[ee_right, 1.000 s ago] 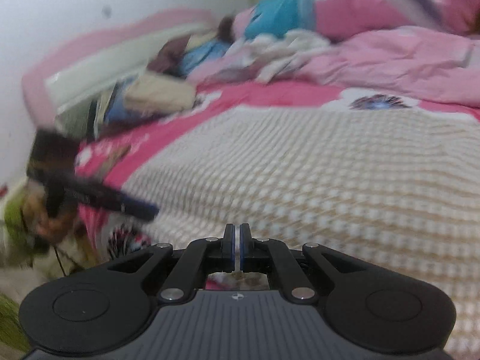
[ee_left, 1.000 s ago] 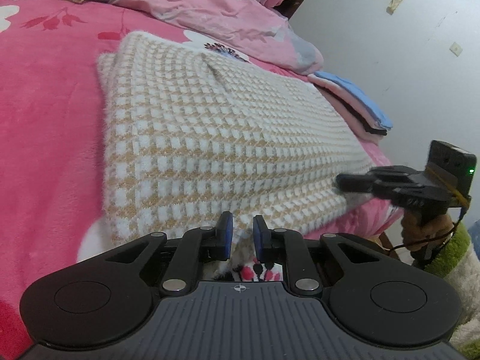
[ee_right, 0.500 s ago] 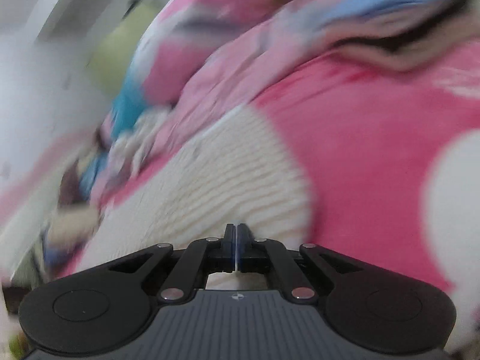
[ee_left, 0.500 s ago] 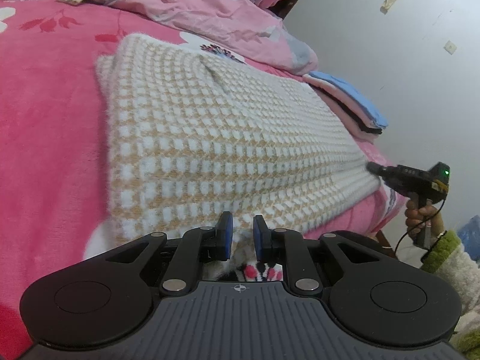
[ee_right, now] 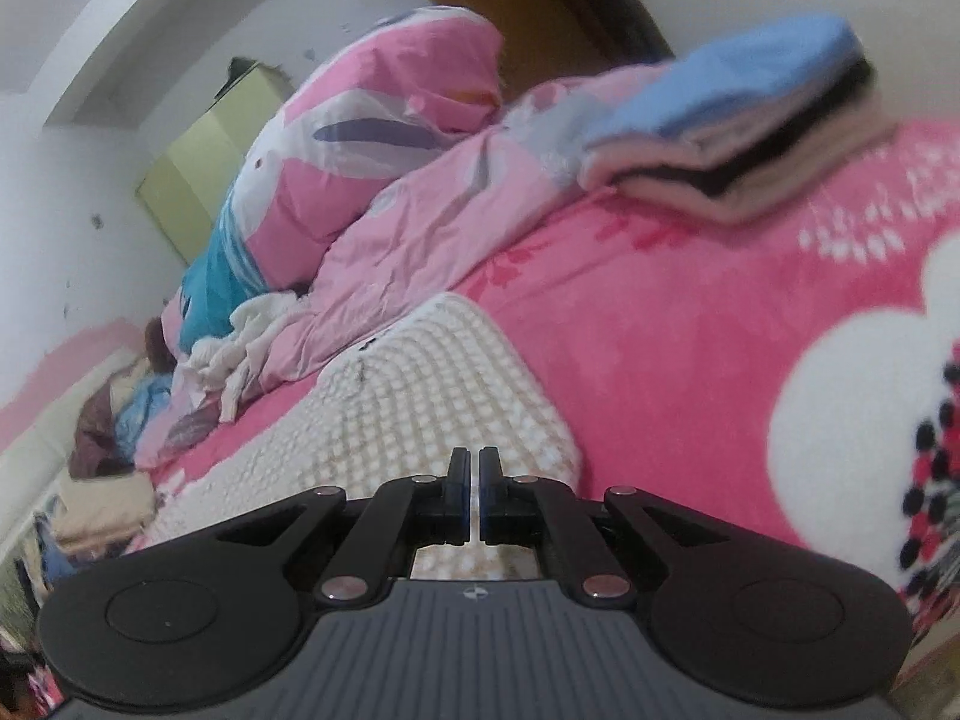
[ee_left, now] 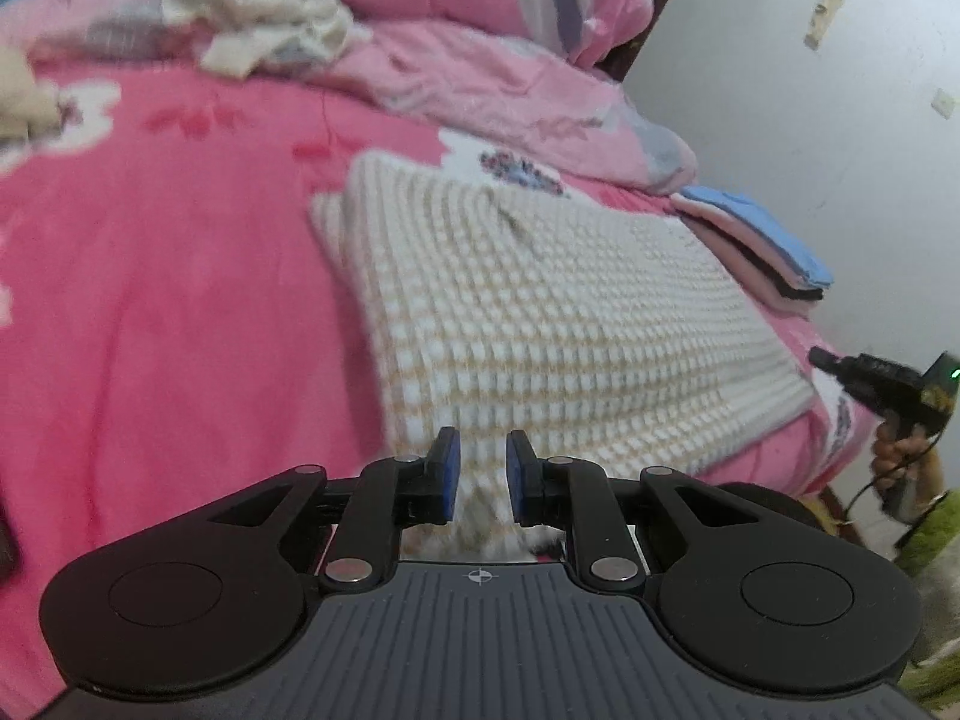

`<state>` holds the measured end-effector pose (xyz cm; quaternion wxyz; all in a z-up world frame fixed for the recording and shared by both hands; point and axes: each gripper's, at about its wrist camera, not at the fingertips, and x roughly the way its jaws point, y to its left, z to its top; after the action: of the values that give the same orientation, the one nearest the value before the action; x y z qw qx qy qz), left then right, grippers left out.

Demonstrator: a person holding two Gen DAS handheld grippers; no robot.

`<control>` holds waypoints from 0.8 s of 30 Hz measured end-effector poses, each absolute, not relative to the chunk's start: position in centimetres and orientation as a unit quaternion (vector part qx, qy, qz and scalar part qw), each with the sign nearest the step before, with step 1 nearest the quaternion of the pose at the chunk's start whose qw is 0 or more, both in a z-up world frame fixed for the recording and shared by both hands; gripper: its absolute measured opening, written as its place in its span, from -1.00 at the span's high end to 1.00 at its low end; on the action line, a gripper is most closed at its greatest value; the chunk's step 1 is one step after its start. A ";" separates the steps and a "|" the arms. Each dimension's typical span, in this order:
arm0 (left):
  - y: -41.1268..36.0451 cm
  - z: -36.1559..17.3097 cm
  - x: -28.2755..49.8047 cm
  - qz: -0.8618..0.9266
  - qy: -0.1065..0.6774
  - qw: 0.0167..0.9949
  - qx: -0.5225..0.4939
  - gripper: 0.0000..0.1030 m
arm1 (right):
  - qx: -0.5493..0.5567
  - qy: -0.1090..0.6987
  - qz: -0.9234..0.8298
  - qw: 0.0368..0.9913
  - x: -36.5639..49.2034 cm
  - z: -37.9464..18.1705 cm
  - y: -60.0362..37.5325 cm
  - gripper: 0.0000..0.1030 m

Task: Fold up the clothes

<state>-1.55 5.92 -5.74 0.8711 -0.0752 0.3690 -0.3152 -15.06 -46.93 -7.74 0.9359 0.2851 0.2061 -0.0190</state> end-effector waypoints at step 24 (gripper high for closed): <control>-1.9 -7.2 2.5 -0.405 0.303 0.859 -0.084 0.65 | 0.199 0.240 0.132 0.941 -6.5 -8.4 -37.4 1.00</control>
<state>2.51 -1.85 -7.15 0.8585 -0.0835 0.3026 -0.4054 -6.48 -37.36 -8.36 0.9411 0.1991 0.2395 0.1318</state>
